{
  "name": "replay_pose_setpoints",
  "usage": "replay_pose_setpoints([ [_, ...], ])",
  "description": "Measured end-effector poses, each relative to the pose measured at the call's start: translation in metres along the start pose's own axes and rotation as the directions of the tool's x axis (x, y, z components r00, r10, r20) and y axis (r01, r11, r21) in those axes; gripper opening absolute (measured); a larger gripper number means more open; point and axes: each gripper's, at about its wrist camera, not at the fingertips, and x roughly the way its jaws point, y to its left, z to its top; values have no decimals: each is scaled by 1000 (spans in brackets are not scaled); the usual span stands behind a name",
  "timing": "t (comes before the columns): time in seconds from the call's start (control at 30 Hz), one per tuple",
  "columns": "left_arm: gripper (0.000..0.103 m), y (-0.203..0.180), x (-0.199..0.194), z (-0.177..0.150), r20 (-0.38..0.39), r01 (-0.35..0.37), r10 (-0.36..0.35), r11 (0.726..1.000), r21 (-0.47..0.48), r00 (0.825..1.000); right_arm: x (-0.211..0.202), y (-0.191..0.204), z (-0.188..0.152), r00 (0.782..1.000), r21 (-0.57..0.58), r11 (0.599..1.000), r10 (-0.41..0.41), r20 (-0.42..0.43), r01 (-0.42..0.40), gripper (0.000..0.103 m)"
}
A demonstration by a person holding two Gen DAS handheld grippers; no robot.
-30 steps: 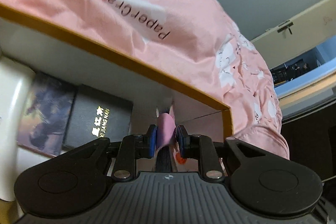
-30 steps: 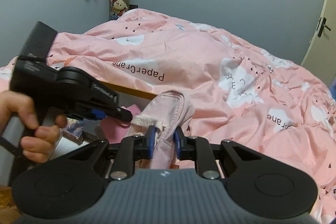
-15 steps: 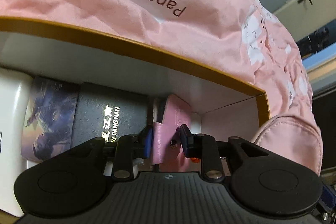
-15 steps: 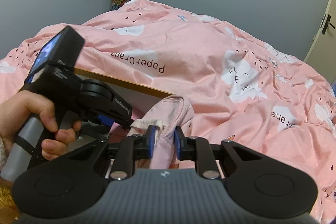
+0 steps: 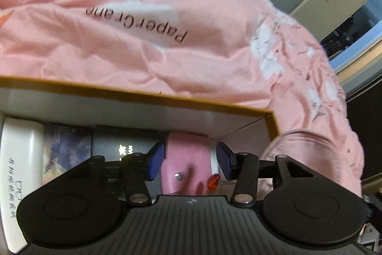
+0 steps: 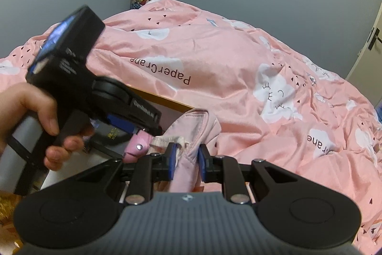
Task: Organize objects
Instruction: 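Lower the pink backpack into the orange box with the right tool while the left tool opens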
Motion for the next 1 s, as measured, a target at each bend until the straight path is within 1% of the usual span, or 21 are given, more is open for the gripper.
replay_pose_setpoints([
  [0.1,51,4,-11,4,-2,26,-26,1000,-6,1000,1,4,4,1000,-17,1000,5,7,-5,21],
  [0.2,51,10,-27,2,21,12,-11,1000,-13,1000,2,8,9,1000,-33,999,21,19,-20,21],
  [0.3,51,12,-45,-5,50,1,-1,1000,14,999,7,14,14,998,-45,998,55,21,-54,21],
  [0.37,51,13,-55,-11,59,-13,11,999,30,998,15,15,18,996,-40,995,94,-3,-94,21],
  [0.47,51,16,-65,-21,65,-14,11,999,39,998,33,15,21,980,8,983,185,-72,-185,21],
  [0.53,51,20,-69,-25,64,-1,-1,1000,27,998,48,14,22,970,45,976,217,-113,-214,21],
  [0.57,51,23,-70,-28,62,4,-5,1000,17,998,54,15,22,968,49,976,215,-128,-210,21],
  [0.7,51,27,-71,-34,58,2,-3,1000,12,998,77,20,21,970,20,987,163,-179,-162,21],
  [0.9,51,30,-67,-40,34,3,-3,1000,2,999,97,19,21,966,8,989,145,-212,-147,22],
  [1.0,51,29,-66,-43,29,2,-2,1000,2,1000,103,21,20,968,-38,994,95,-233,-107,25],
])
